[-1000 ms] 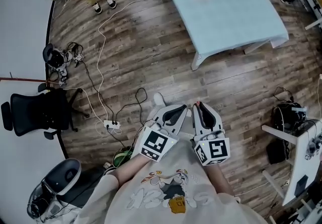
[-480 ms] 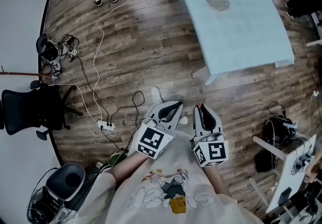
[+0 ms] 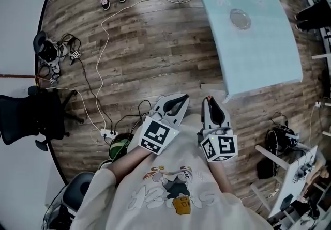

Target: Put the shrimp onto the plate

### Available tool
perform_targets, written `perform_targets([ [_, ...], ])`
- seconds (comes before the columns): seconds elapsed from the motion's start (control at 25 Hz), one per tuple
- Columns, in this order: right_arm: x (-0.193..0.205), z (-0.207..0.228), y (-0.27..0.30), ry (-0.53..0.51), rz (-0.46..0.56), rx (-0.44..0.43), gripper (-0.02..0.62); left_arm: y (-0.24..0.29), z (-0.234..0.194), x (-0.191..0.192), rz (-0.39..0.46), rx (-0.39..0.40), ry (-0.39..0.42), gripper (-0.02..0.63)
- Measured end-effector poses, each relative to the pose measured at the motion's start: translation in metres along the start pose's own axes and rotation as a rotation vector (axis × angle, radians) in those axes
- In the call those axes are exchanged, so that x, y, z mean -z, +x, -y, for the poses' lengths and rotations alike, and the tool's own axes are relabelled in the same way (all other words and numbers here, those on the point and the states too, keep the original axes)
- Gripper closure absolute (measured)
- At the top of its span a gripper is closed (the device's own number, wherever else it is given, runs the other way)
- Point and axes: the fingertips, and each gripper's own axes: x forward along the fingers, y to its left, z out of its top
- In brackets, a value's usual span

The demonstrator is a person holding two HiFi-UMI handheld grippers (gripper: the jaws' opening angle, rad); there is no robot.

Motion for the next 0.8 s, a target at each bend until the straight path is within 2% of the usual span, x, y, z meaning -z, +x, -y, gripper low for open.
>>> perform_targets([
  [0.2, -0.003, -0.002, 0.015, 0.025, 0.003, 0.057, 0.522, 0.001, -0.022, -0.004, 0.001, 0.036, -0.004, 0.598],
  [0.44, -0.001, 0.015, 0.037, 0.05, -0.015, 0.075, 0.522, 0.026, -0.039, -0.011, -0.018, 0.064, 0.028, 0.598],
  [0.52, -0.001, 0.022, 0.051, 0.087, -0.016, 0.078, 0.522, 0.035, -0.054, -0.014, -0.024, 0.056, 0.025, 0.598],
  [0.8, -0.031, 0.058, 0.118, 0.084, -0.001, 0.084, 0.522, 0.09, -0.1, -0.037, -0.045, 0.055, 0.049, 0.598],
])
